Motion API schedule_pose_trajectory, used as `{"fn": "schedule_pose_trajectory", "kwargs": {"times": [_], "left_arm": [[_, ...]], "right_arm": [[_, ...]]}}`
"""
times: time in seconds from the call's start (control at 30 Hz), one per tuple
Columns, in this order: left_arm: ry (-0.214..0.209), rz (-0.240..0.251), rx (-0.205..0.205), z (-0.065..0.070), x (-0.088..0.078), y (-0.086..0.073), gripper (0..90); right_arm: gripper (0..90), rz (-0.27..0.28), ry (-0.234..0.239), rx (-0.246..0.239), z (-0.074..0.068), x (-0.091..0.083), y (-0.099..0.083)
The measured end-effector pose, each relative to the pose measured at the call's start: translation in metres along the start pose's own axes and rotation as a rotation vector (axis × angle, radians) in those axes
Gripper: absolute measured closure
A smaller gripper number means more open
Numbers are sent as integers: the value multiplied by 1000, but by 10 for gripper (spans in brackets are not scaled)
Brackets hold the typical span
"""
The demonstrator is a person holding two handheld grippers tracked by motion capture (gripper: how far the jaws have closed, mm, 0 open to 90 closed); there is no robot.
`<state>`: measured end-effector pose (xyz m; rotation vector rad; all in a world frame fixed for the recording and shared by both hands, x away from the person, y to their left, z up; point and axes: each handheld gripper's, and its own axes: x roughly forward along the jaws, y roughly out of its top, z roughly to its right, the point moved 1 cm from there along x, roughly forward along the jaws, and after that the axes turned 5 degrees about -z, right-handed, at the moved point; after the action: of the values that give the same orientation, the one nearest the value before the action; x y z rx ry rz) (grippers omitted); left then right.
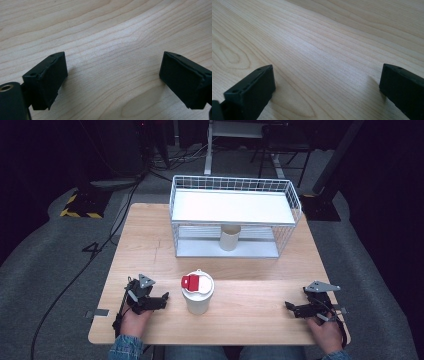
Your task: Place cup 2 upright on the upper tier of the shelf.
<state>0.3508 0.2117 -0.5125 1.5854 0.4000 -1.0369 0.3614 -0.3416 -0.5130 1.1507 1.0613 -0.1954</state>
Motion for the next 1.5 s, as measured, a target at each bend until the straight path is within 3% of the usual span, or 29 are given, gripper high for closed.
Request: {"fn": "schedule_pose_trajectory", "kwargs": {"times": [0.13, 0.23, 0.5, 0.6, 0.87, 1.2, 1.43, 1.5], "left_arm": [[4, -10, -3, -2, 0, 0, 36], [-9, -14, 17, -3, -1, -2, 35], [-8, 4, 19, -5, -6, -3, 35], [-37, 38, 19, -3, -15, -1, 34], [-106, 79, 74, 11, -39, 6, 35], [-216, 154, 122, 31, -64, 2, 35], [-268, 208, 175, 48, -74, 2, 33], [-283, 216, 213, 52, -74, 3, 33]], "right_arm": [[5, 0, -4, 7, 0, 1, 1], [5, 0, -5, 9, 0, 1, 1], [5, 1, -5, 9, 0, 1, 1], [6, 1, -5, 9, 0, 1, 1], [5, 1, -5, 9, 0, 1, 1], [6, 1, -5, 10, 0, 1, 1], [5, 1, -5, 9, 0, 1, 1], [6, 1, -5, 9, 0, 1, 1]]}}
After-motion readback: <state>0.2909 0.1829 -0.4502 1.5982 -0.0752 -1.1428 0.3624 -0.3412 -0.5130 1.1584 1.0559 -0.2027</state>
